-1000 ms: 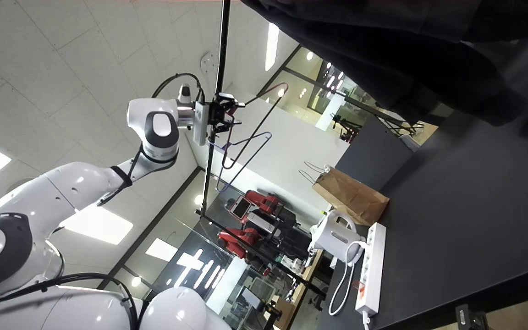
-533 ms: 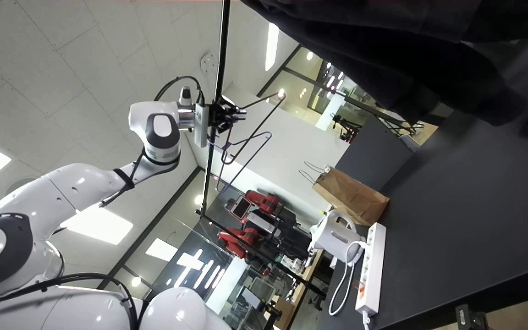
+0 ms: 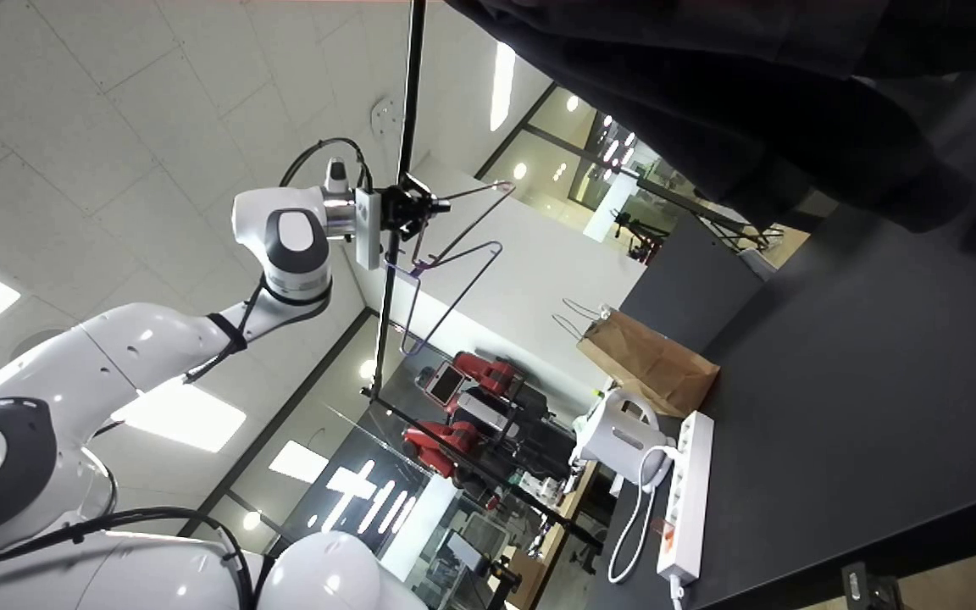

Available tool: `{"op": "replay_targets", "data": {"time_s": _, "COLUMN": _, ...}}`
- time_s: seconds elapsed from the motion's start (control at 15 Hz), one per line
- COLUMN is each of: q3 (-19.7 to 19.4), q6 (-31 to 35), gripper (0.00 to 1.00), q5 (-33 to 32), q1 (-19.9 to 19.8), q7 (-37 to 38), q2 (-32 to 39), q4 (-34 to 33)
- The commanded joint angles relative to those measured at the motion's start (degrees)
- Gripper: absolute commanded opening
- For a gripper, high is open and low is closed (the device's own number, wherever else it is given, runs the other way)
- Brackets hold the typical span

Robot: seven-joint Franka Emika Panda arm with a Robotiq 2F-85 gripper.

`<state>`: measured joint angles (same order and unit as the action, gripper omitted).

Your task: Take the pink clothes hanger off the rail and place it on the table

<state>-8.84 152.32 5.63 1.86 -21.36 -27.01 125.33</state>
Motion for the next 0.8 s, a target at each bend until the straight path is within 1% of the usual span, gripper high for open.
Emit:
{"op": "replay_targets", "data": {"time_s": 0.0, "q3": -0.3, "q6": -2.9, "gripper": 0.01, "q5": -0.8, "q1": 0.1, "q7": 1.7, "q2": -2.4, "q4": -1.0}}
{"op": "replay_targets", "data": {"time_s": 0.07, "q3": -0.6, "q6": -4.3, "gripper": 0.01, "q5": -0.6, "q1": 0.4, "q7": 1.3, "q2": -3.0, "q4": -1.3}}
{"op": "replay_targets", "data": {"time_s": 0.4, "q3": -2.6, "q6": -20.9, "gripper": 0.01, "q5": 0.3, "q1": 1.5, "q7": -2.0, "q2": -6.9, "q4": -4.5}}
{"op": "replay_targets", "data": {"time_s": 0.53, "q3": -3.2, "q6": -24.6, "gripper": 0.01, "q5": 0.2, "q1": 1.1, "q7": -2.9, "q2": -8.2, "q4": -5.4}}
{"op": "replay_targets", "data": {"time_s": 0.73, "q3": -4.1, "q6": -26.3, "gripper": 0.01, "q5": 0.6, "q1": 1.1, "q7": -3.9, "q2": -9.0, "q4": -6.1}}
